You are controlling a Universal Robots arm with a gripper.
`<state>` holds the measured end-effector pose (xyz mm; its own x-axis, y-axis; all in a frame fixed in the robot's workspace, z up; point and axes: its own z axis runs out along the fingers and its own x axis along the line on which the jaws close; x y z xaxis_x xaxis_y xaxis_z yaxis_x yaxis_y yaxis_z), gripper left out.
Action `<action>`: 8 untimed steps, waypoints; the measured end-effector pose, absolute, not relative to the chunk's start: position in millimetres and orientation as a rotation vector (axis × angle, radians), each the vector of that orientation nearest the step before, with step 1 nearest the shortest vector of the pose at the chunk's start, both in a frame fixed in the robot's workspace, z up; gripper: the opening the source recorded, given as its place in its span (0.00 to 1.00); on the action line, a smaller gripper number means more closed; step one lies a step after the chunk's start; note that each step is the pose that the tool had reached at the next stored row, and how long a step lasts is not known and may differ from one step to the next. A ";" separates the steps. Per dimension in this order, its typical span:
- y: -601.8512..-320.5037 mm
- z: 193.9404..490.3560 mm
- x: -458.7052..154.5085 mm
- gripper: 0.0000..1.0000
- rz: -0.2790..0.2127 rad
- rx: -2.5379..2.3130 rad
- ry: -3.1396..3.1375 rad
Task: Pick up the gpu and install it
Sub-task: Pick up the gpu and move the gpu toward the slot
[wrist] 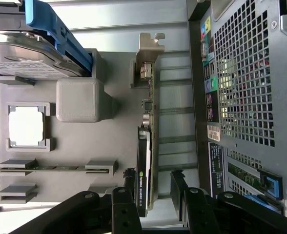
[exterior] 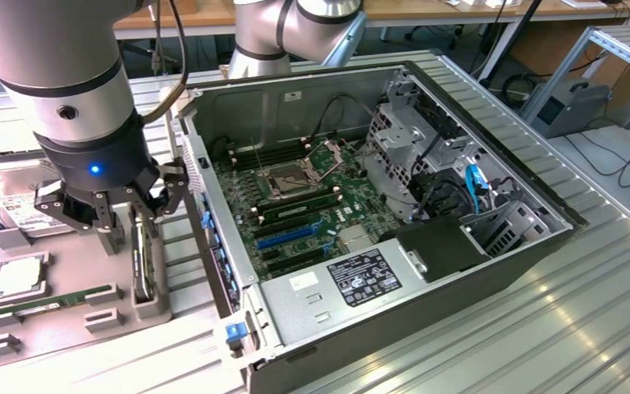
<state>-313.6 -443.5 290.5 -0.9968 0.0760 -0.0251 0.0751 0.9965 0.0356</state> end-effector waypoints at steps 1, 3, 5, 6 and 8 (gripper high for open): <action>-443.5 290.2 -313.6 0.42 0.054 0.118 3.112; -443.4 289.6 -313.6 0.42 0.054 0.118 3.113; -443.3 288.9 -313.6 0.42 0.054 0.118 3.112; -443.3 288.7 -313.6 0.42 0.053 0.118 3.112; -443.2 287.8 -313.6 0.42 0.053 0.118 3.112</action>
